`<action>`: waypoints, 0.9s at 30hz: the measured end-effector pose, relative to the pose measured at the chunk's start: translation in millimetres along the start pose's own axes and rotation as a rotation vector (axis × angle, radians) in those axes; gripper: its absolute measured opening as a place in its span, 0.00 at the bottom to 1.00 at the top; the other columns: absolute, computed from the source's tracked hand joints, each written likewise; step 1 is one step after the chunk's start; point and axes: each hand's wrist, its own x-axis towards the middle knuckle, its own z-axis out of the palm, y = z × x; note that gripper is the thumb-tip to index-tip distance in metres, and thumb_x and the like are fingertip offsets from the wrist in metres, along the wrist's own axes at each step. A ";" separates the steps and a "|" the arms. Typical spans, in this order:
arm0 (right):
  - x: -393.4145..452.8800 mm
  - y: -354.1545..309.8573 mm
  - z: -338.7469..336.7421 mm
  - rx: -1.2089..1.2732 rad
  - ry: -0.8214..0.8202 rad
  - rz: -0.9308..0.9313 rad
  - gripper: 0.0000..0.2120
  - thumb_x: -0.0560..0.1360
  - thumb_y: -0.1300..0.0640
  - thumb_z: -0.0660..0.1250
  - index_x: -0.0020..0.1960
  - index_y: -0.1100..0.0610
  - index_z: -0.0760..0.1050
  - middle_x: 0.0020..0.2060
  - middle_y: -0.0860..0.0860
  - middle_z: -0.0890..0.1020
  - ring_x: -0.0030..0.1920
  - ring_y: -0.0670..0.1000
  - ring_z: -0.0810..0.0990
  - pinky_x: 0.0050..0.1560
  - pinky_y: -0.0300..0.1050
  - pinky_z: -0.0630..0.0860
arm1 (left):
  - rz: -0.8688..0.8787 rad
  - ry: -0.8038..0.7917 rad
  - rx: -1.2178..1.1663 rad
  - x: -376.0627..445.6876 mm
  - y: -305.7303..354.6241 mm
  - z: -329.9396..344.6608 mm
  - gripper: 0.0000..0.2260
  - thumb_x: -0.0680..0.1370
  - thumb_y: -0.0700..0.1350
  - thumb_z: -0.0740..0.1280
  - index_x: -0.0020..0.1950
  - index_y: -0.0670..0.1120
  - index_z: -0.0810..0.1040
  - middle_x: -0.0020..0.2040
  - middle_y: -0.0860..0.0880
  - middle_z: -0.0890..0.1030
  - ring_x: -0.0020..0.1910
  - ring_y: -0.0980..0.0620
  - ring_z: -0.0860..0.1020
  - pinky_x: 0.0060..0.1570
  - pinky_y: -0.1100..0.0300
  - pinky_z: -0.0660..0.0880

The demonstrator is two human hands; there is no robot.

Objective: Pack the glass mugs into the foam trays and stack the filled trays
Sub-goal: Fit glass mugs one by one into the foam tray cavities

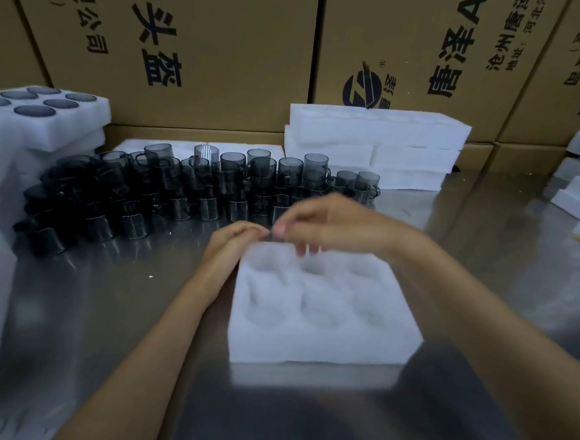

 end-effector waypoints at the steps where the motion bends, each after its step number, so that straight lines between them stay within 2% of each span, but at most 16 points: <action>1: 18.7 7.1 -7.8 0.026 0.149 0.030 0.07 0.78 0.53 0.69 0.54 0.52 0.82 0.35 0.49 0.82 0.38 0.47 0.79 0.43 0.41 0.75 | 0.008 -0.018 0.011 0.5 -0.9 0.7 0.05 0.75 0.44 0.69 0.45 0.49 0.86 0.46 0.52 0.86 0.44 0.59 0.82 0.41 0.69 0.75; 3: 60.7 24.8 -22.5 -0.091 0.386 0.113 0.13 0.79 0.58 0.65 0.63 0.53 0.77 0.42 0.50 0.81 0.46 0.51 0.79 0.49 0.42 0.73 | -0.002 -0.037 0.038 2.6 -1.7 1.4 0.08 0.76 0.40 0.69 0.43 0.50 0.86 0.44 0.53 0.86 0.41 0.61 0.82 0.37 0.72 0.74; 4: 81.6 32.9 -28.7 -0.167 0.437 0.148 0.18 0.78 0.60 0.62 0.67 0.53 0.74 0.47 0.52 0.81 0.52 0.54 0.78 0.53 0.43 0.74 | -0.010 -0.042 0.045 3.8 -2.2 1.2 0.08 0.76 0.39 0.69 0.43 0.50 0.86 0.43 0.54 0.86 0.40 0.62 0.82 0.37 0.72 0.74; 7: 133.1 54.3 -38.7 -0.375 0.449 0.236 0.26 0.77 0.63 0.59 0.75 0.52 0.66 0.66 0.58 0.73 0.68 0.60 0.69 0.64 0.53 0.72 | -0.010 -0.037 0.052 4.7 -4.5 0.1 0.05 0.75 0.43 0.70 0.44 0.49 0.86 0.43 0.52 0.85 0.41 0.61 0.82 0.36 0.71 0.74; 10: 159.8 74.2 -35.0 -0.582 0.416 0.300 0.27 0.77 0.60 0.61 0.75 0.52 0.66 0.69 0.59 0.68 0.72 0.61 0.61 0.67 0.55 0.67 | 0.005 -0.014 -0.005 3.3 -4.4 1.5 0.10 0.71 0.52 0.69 0.41 0.47 0.85 0.40 0.49 0.84 0.39 0.58 0.81 0.37 0.69 0.74; 12: 165.4 86.6 -27.3 -0.619 0.441 0.304 0.25 0.76 0.60 0.62 0.73 0.52 0.69 0.70 0.59 0.68 0.72 0.61 0.60 0.68 0.54 0.66 | -0.005 0.022 -0.027 5.6 -4.7 0.6 0.11 0.71 0.52 0.68 0.38 0.47 0.85 0.38 0.51 0.83 0.38 0.58 0.80 0.39 0.66 0.74; 13: 166.3 92.3 -23.4 -0.619 0.490 0.280 0.22 0.76 0.61 0.63 0.70 0.53 0.70 0.69 0.59 0.69 0.71 0.60 0.61 0.67 0.53 0.66 | -0.012 0.036 -0.031 7.0 -5.4 0.0 0.11 0.73 0.51 0.67 0.37 0.47 0.84 0.38 0.51 0.83 0.38 0.57 0.80 0.40 0.64 0.74; 15: 165.3 99.0 -16.6 -0.594 0.630 0.194 0.15 0.76 0.63 0.62 0.63 0.55 0.73 0.62 0.57 0.74 0.68 0.60 0.66 0.58 0.51 0.68 | -0.023 0.053 -0.035 8.6 -6.9 -1.7 0.12 0.74 0.51 0.67 0.39 0.46 0.84 0.36 0.47 0.81 0.37 0.54 0.79 0.40 0.60 0.74; 17: 160.9 99.8 -14.7 -0.538 0.713 0.128 0.10 0.77 0.65 0.61 0.57 0.57 0.73 0.57 0.56 0.77 0.62 0.59 0.70 0.49 0.47 0.66 | -0.022 0.058 -0.030 9.0 -8.0 -2.5 0.12 0.74 0.52 0.66 0.40 0.46 0.84 0.32 0.48 0.78 0.35 0.53 0.78 0.37 0.62 0.74; 21: 138.0 90.4 -16.5 -0.367 0.679 0.051 0.05 0.78 0.65 0.62 0.53 0.59 0.70 0.52 0.56 0.76 0.50 0.58 0.73 0.44 0.47 0.66 | -0.004 0.069 -0.022 6.1 -8.5 -1.2 0.10 0.77 0.47 0.66 0.40 0.45 0.84 0.32 0.53 0.80 0.34 0.56 0.78 0.33 0.68 0.73; 23: 119.0 78.9 -14.8 -0.243 0.662 0.007 0.05 0.78 0.66 0.62 0.50 0.58 0.68 0.50 0.56 0.75 0.44 0.53 0.72 0.43 0.46 0.67 | -0.001 0.097 -0.031 4.5 -6.6 -0.4 0.09 0.77 0.44 0.66 0.41 0.44 0.84 0.33 0.53 0.80 0.34 0.56 0.77 0.33 0.69 0.73; 24: 108.2 71.9 -12.1 -0.188 0.654 -0.013 0.06 0.78 0.66 0.62 0.50 0.57 0.68 0.50 0.55 0.74 0.41 0.49 0.71 0.43 0.43 0.67 | -0.009 0.114 -0.053 3.7 -5.2 -0.2 0.09 0.77 0.43 0.66 0.41 0.43 0.84 0.33 0.51 0.79 0.33 0.56 0.77 0.32 0.68 0.72; 27: 71.5 51.6 1.3 -0.057 0.627 -0.066 0.08 0.77 0.66 0.64 0.49 0.55 0.69 0.49 0.51 0.70 0.41 0.42 0.69 0.43 0.28 0.66 | -0.058 0.161 -0.196 1.4 1.6 1.1 0.08 0.77 0.41 0.65 0.43 0.42 0.84 0.37 0.46 0.81 0.36 0.50 0.78 0.34 0.64 0.74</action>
